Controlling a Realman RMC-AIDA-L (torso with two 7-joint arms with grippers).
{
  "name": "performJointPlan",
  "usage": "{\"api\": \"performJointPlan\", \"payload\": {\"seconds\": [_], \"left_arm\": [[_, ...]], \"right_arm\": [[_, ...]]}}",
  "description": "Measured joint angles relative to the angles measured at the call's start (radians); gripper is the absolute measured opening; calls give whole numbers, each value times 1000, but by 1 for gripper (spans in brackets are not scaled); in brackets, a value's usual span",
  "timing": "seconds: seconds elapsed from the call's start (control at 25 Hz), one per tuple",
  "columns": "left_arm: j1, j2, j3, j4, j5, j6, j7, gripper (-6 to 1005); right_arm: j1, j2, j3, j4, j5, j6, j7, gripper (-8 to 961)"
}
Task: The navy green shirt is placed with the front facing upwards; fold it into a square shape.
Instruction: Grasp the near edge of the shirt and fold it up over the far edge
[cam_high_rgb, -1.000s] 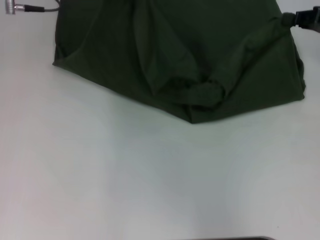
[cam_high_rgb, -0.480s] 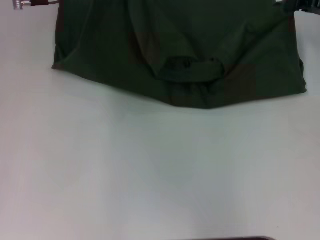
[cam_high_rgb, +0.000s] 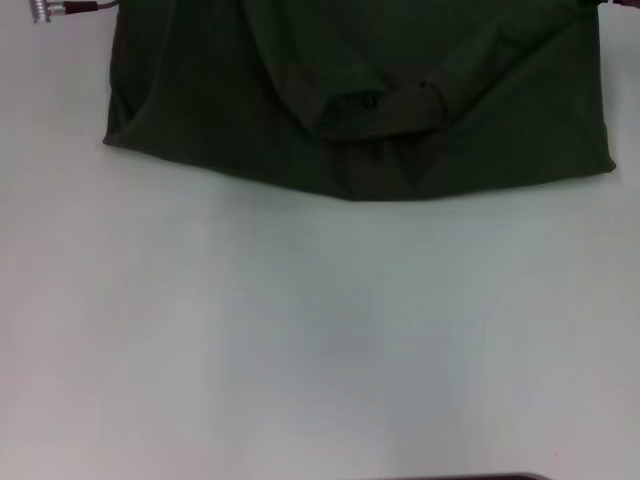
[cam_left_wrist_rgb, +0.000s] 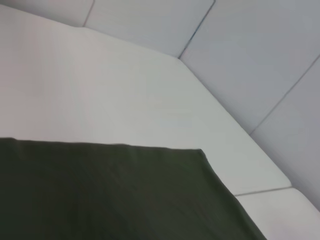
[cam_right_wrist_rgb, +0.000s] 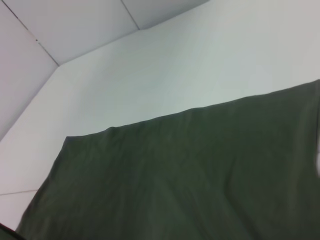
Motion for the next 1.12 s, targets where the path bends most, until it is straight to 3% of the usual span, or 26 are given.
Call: {"api": "performJointPlan", "payload": {"seconds": [0.52, 1.12], "left_arm": [[-3, -11, -6, -1, -23, -51, 1, 34], [-7, -26, -3, -4, -39, -115, 5, 34]], "right_arm": [[20, -13, -52, 0, 12, 43, 17, 75], [35, -5, -81, 9, 12, 113, 14, 75]]}}
